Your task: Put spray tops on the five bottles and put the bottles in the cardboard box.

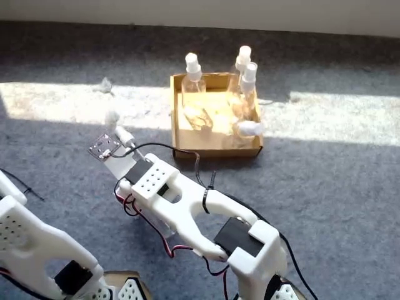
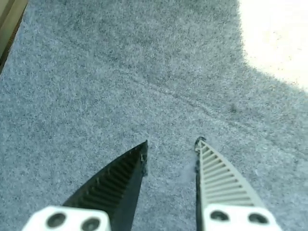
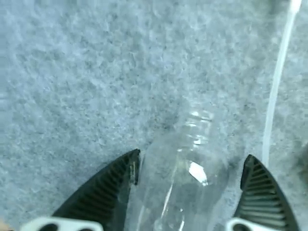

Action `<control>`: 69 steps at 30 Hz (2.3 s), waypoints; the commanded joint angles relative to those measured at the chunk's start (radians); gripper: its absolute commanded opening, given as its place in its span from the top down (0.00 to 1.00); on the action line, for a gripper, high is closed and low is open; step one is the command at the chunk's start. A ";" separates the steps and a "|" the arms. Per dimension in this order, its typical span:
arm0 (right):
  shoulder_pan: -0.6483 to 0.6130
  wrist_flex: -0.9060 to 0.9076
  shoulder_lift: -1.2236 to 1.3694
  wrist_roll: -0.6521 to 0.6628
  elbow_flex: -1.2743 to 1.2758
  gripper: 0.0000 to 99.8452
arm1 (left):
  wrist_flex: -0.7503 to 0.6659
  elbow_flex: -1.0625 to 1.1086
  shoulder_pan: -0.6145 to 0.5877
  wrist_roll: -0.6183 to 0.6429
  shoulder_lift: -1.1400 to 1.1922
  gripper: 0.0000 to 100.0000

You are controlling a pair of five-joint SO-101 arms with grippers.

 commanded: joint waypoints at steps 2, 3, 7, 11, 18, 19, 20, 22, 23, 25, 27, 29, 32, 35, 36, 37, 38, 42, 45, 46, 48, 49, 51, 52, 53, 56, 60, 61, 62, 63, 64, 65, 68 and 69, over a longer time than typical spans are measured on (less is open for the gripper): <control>0.001 -0.012 0.035 -0.009 -0.005 0.71 | 0.008 -0.044 0.016 -0.003 -0.015 0.84; 0.001 -0.012 0.047 -0.009 -0.005 0.71 | 0.008 -0.044 0.016 -0.003 -0.015 0.84; 0.007 -0.012 0.061 -0.009 -0.007 0.71 | 0.008 -0.044 0.013 -0.003 -0.013 0.84; 0.007 -0.012 0.059 -0.009 -0.007 0.80 | 0.008 -0.044 0.018 -0.003 -0.013 0.84; 0.010 0.041 0.015 -0.009 -0.038 0.99 | 0.008 -0.044 0.015 -0.003 -0.015 0.84; 0.016 0.074 -0.013 -0.006 -0.051 1.00 | 0.008 -0.044 0.013 -0.003 -0.015 0.84; 0.025 0.122 -0.053 -0.005 -0.070 1.00 | 0.009 -0.044 0.013 -0.003 -0.016 0.84; 0.036 0.197 -0.139 -0.002 -0.104 1.00 | 0.040 -0.048 0.013 -0.005 -0.018 0.84; 0.042 0.232 -0.191 -0.002 -0.114 1.00 | 0.060 -0.050 0.016 -0.006 -0.019 0.84; 0.062 0.297 -0.297 0.000 -0.130 1.00 | 0.106 -0.073 0.019 -0.006 -0.031 0.84; 0.094 0.367 -0.409 0.055 -0.122 1.00 | 0.155 -0.091 0.019 -0.006 -0.050 0.84; 0.157 0.433 -0.515 0.112 -0.107 1.00 | 0.207 -0.107 0.031 -0.006 -0.077 0.84; 0.305 0.516 -0.639 0.164 -0.065 1.00 | 0.305 -0.110 0.077 -0.008 -0.134 0.84; 0.513 0.558 -0.722 0.245 0.007 1.00 | 0.407 -0.110 0.153 -0.003 -0.188 0.84; 0.588 0.556 -0.743 0.267 0.036 1.00 | 0.433 -0.110 0.183 -0.002 -0.203 0.84; 0.670 0.545 -0.760 0.298 0.064 1.00 | 0.459 -0.108 0.214 -0.002 -0.216 0.84; 0.745 0.527 -0.773 0.336 0.094 1.00 | 0.477 -0.108 0.245 0.002 -0.225 0.84; 1.059 0.415 -0.765 0.506 0.232 1.00 | 0.500 -0.068 0.357 0.107 -0.248 0.84; 1.254 0.226 -0.687 0.569 0.344 1.00 | 0.499 0.033 0.469 0.133 -0.269 0.84; 1.308 0.165 -0.644 0.569 0.371 1.00 | 0.499 0.077 0.513 0.133 -0.277 0.84; 1.388 0.084 -0.542 0.569 0.392 1.00 | 0.497 0.157 0.602 0.143 -0.300 0.84; 1.408 0.065 -0.487 0.569 0.367 1.00 | 0.483 0.193 0.639 0.166 -0.317 0.84; 1.425 0.058 -0.375 0.569 0.311 1.00 | 0.430 0.255 0.693 0.213 -0.358 0.84; 1.438 0.056 -0.323 0.566 0.275 1.00 | 0.402 0.285 0.714 0.227 -0.378 0.84; 1.451 0.054 -0.277 0.566 0.239 1.00 | 0.374 0.315 0.734 0.238 -0.397 0.84; 1.477 0.054 -0.170 0.549 0.122 0.99 | 0.292 0.409 0.771 0.264 -0.432 0.84; 1.480 0.061 -0.077 0.526 0.022 0.98 | 0.209 0.513 0.799 0.321 -0.437 0.84; 1.481 0.061 -0.065 0.526 0.010 0.95 | 0.189 0.539 0.806 0.333 -0.440 0.84; 1.481 0.061 -0.054 0.525 0.004 0.92 | 0.172 0.564 0.812 0.341 -0.443 0.84; 1.481 0.061 -0.048 0.525 0.002 0.88 | 0.157 0.582 0.816 0.345 -0.443 0.84; 1.481 0.061 -0.044 0.525 0.002 0.85 | 0.149 0.595 0.823 0.345 -0.444 0.84; 1.481 0.061 -0.042 0.525 0.002 0.82 | 0.147 0.602 0.828 0.345 -0.444 0.84; 1.481 0.061 -0.042 0.525 0.002 0.80 | 0.149 0.610 0.829 0.344 -0.444 0.84; 1.481 0.061 -0.044 0.525 0.002 0.80 | 0.149 0.610 0.828 0.344 -0.444 0.84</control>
